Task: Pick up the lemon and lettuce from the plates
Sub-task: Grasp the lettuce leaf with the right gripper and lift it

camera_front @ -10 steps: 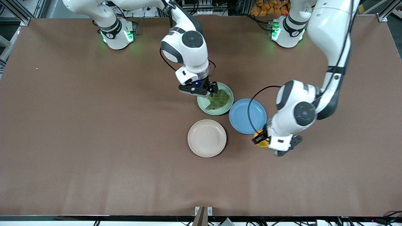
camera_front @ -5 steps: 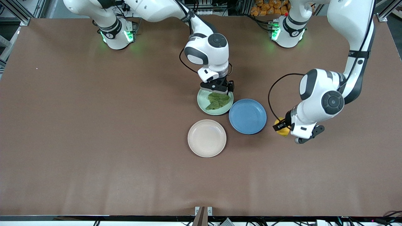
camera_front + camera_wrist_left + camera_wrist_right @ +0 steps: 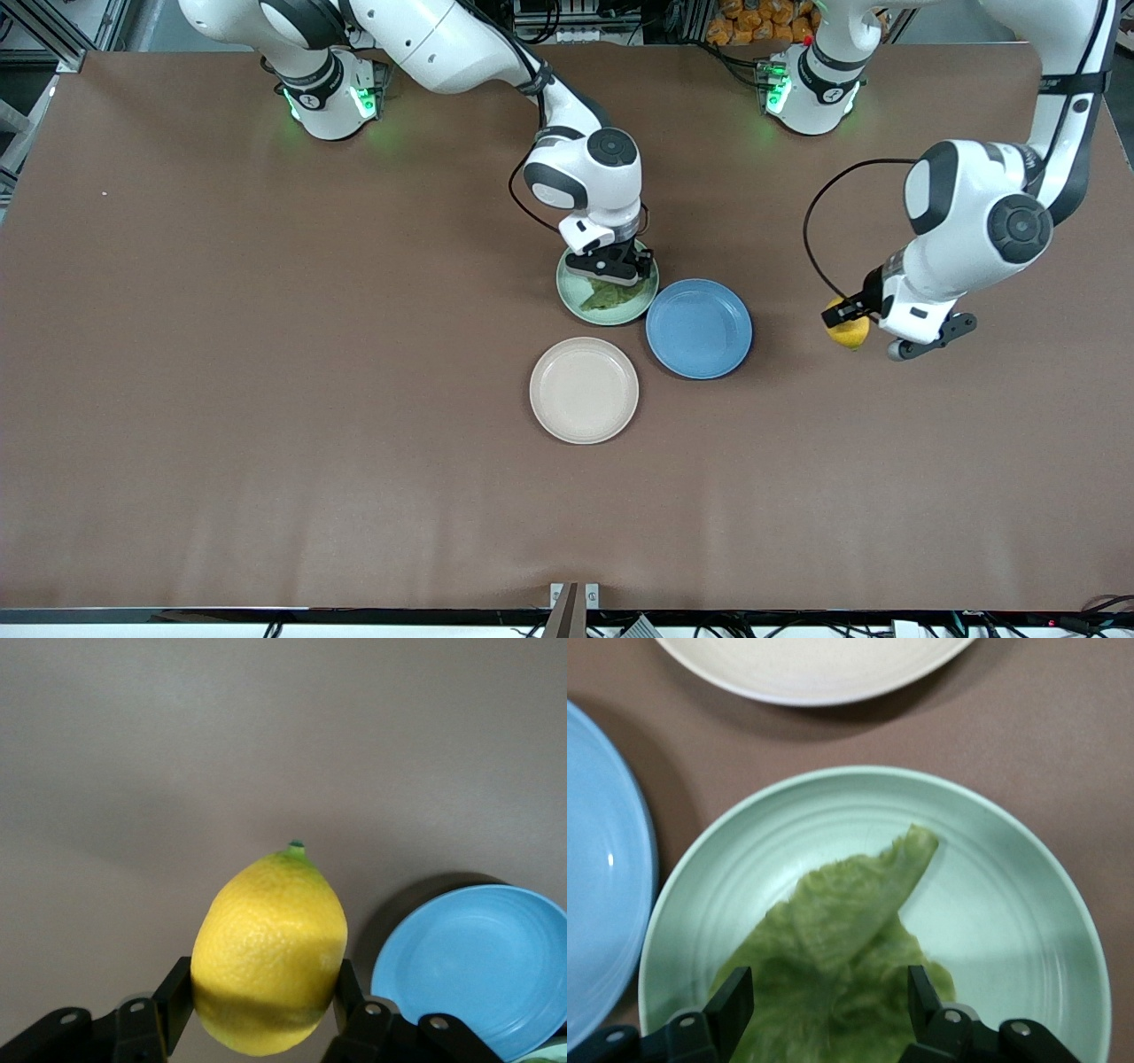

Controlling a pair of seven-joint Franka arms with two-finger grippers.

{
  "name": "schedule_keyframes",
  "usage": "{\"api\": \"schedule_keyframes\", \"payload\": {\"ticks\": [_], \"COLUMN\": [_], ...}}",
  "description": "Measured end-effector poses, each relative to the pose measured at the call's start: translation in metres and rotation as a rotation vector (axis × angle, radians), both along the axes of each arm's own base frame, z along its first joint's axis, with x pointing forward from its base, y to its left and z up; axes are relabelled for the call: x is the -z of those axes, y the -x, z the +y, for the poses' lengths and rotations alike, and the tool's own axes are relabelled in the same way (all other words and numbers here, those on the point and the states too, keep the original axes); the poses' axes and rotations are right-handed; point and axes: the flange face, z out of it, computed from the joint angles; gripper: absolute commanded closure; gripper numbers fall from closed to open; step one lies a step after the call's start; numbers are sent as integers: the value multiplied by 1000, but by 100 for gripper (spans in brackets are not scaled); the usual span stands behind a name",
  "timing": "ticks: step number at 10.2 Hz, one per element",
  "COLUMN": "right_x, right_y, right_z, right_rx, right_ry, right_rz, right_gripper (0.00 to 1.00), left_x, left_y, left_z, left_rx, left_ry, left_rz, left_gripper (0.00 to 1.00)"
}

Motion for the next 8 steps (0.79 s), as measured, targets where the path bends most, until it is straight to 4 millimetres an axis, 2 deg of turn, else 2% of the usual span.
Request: {"api": "schedule_keyframes", "payload": {"ticks": [2,3,6,8], "right_x": [6,7,5,3], "right_y": [-2,-2,-6,-11], "right_z": [1,2,2,0], "right_rx": [-32,-48,-58,-67], "right_ry": [19,30,33,36], "right_rz": [-30,-43,-57,-66], "right_gripper": [88,100,100,100], "left_x": [18,32,74,92], "left_y": [3,2,-3,-4], "left_z": [2,3,10,24], "left_rx": [20,34,72,82], "left_ry": [-20,-35,-75,-99], "left_rz": [-2,0,7,17], "left_gripper": [100,100,100,100]}}
